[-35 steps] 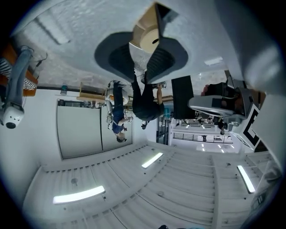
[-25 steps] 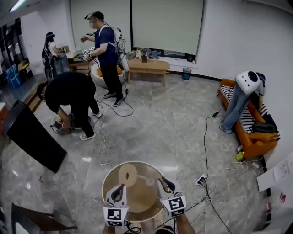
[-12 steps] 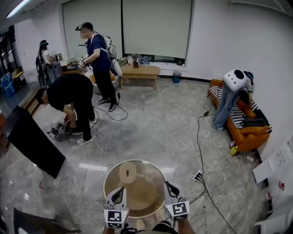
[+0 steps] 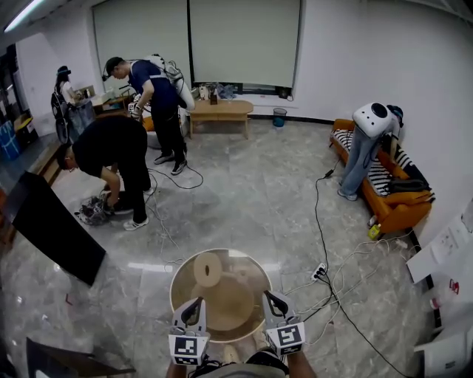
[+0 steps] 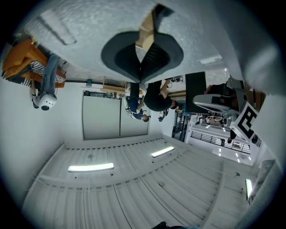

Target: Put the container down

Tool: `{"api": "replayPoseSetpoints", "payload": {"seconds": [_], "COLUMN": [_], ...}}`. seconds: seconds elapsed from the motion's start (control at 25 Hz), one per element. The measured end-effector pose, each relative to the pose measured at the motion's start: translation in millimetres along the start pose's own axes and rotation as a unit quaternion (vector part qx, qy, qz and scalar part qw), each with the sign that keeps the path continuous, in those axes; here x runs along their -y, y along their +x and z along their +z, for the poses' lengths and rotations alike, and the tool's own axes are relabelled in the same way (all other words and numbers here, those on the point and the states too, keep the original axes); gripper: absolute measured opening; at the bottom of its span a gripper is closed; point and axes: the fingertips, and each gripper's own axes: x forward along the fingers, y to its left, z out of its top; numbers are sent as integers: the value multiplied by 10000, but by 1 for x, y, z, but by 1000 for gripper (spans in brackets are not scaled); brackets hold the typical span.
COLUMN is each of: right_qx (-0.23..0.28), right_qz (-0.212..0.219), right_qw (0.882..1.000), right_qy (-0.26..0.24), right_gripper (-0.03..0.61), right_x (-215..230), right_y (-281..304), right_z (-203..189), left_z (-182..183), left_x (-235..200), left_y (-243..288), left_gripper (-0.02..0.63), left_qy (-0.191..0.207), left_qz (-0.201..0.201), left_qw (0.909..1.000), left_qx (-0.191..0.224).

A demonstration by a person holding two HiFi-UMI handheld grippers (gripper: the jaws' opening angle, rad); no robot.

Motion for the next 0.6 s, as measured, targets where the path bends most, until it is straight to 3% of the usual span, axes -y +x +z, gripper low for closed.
{"api": "replayPoseSetpoints", "payload": {"seconds": [0.6], "right_qx": [18], "right_qz": [59], "right_qw": [10000], "right_qy": [-47], "right_gripper": [0], "right_x": [-2], "right_y": [-3], "right_z": [3], "left_z": [2], "left_x": [6], "left_y": [0], "left_gripper": [18], "left_qy": [-16], "left_qz": [-4], "left_qw": [10000], "left_qx": [11]}}
